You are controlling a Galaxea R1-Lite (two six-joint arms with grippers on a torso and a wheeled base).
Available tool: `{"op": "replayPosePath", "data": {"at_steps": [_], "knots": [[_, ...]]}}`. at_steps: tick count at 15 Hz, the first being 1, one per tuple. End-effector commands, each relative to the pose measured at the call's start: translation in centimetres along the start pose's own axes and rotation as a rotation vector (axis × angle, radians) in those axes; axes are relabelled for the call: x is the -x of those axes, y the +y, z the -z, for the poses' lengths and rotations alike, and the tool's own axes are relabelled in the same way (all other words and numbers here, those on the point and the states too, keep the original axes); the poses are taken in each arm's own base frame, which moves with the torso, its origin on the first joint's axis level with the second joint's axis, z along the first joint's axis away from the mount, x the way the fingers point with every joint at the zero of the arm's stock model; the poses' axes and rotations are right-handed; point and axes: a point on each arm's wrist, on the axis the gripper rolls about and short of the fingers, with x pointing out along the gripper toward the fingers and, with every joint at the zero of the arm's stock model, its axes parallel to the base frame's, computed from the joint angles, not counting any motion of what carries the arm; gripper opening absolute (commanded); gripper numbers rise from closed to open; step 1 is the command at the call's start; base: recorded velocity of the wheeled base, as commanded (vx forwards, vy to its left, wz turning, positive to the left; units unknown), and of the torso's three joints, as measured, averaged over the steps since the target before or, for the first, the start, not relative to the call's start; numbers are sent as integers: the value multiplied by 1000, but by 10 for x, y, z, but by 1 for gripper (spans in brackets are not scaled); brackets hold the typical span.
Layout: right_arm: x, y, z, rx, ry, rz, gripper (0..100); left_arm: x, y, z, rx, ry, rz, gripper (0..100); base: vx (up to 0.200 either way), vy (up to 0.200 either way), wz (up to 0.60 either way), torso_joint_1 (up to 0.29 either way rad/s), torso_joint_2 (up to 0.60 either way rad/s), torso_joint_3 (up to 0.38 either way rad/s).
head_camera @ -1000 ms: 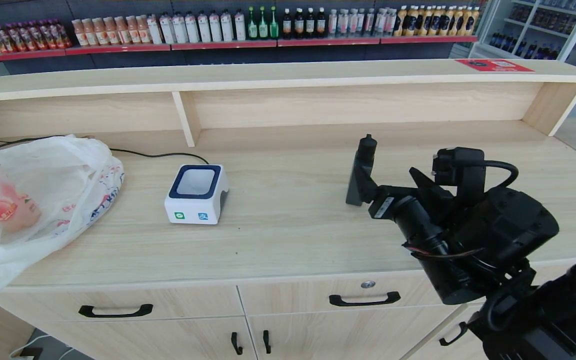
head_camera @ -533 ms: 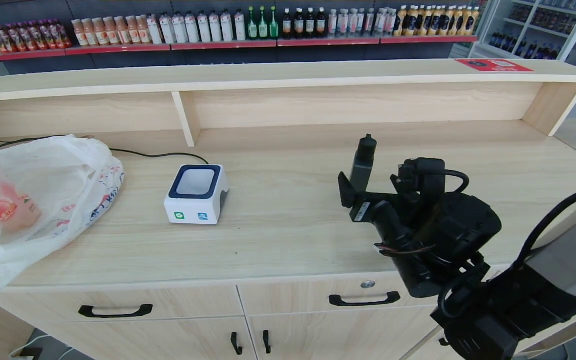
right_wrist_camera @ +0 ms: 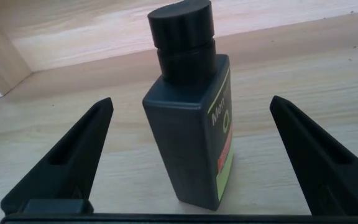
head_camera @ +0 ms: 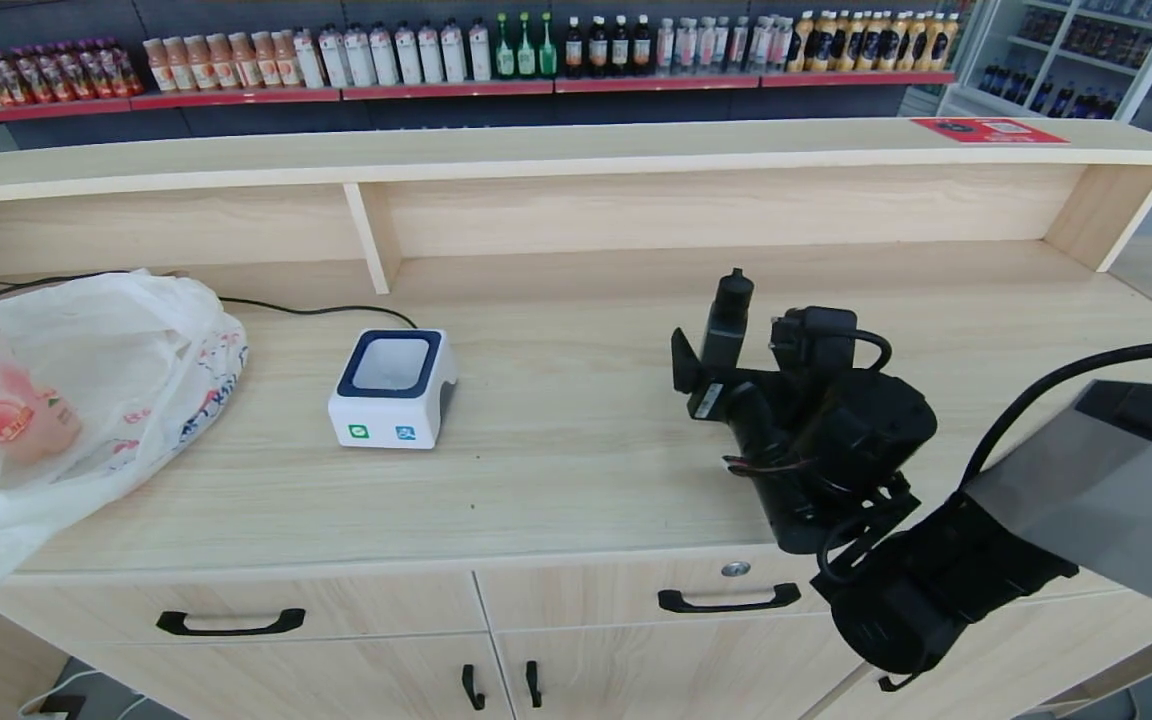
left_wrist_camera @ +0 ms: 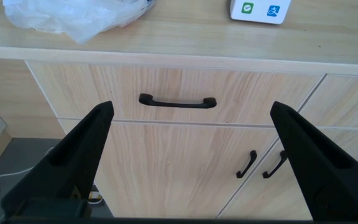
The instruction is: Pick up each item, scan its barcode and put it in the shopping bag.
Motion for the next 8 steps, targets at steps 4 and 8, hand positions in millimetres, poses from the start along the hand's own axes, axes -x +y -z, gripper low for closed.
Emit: {"op": "replayPosePath", "data": {"at_steps": [4, 8], "knots": [[-17, -14, 20, 26, 10, 44, 100, 0, 0, 0, 1, 0, 0, 100, 0, 0, 0, 0, 0, 0], [-24, -13, 21, 17, -7, 50, 100, 0, 0, 0, 1, 0, -2, 100, 0, 0, 0, 0, 0, 0]]}}
